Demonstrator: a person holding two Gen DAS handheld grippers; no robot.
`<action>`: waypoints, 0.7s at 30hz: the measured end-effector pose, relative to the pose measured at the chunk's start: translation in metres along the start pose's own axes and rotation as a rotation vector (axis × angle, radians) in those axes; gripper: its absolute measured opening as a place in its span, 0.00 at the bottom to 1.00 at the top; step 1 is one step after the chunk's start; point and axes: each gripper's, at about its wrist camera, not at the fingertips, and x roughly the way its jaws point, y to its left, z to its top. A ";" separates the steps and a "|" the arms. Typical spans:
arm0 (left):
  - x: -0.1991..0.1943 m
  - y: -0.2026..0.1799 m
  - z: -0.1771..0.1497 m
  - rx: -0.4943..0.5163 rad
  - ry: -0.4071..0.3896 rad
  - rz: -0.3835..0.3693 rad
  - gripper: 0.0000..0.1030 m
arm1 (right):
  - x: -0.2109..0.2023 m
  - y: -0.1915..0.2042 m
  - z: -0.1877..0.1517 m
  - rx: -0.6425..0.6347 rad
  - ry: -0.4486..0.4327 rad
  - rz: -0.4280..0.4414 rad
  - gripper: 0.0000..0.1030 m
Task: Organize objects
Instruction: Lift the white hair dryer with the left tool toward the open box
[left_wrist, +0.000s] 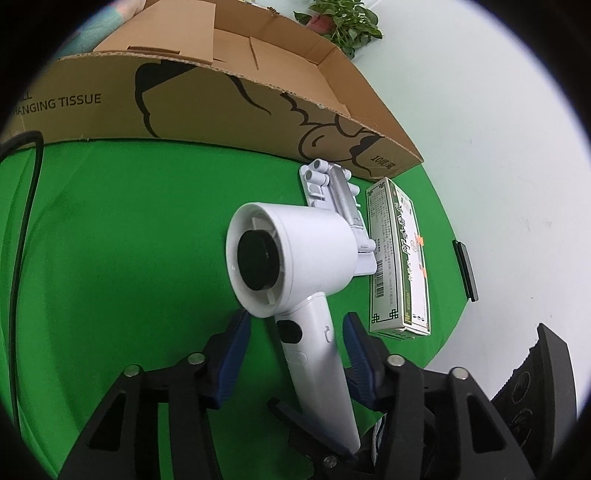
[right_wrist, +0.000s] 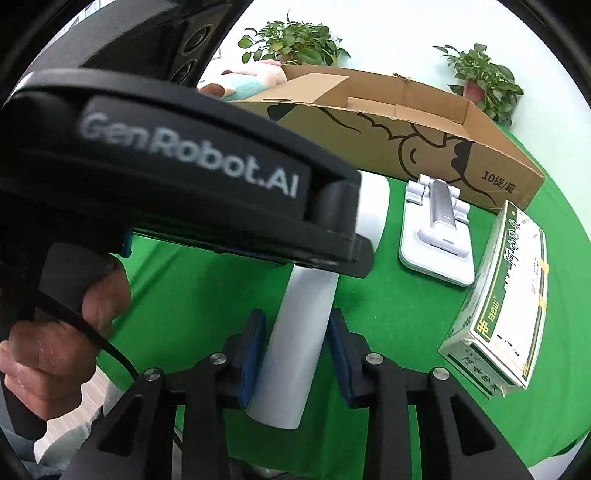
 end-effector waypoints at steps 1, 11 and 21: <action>0.000 0.000 -0.001 -0.004 0.001 0.000 0.46 | -0.001 0.000 0.000 0.000 -0.001 -0.007 0.31; 0.003 -0.008 -0.010 -0.010 0.046 0.043 0.34 | -0.011 0.001 -0.009 -0.005 -0.030 -0.017 0.27; -0.005 -0.014 -0.010 -0.008 0.022 0.063 0.34 | -0.017 0.007 0.001 -0.033 -0.068 -0.078 0.26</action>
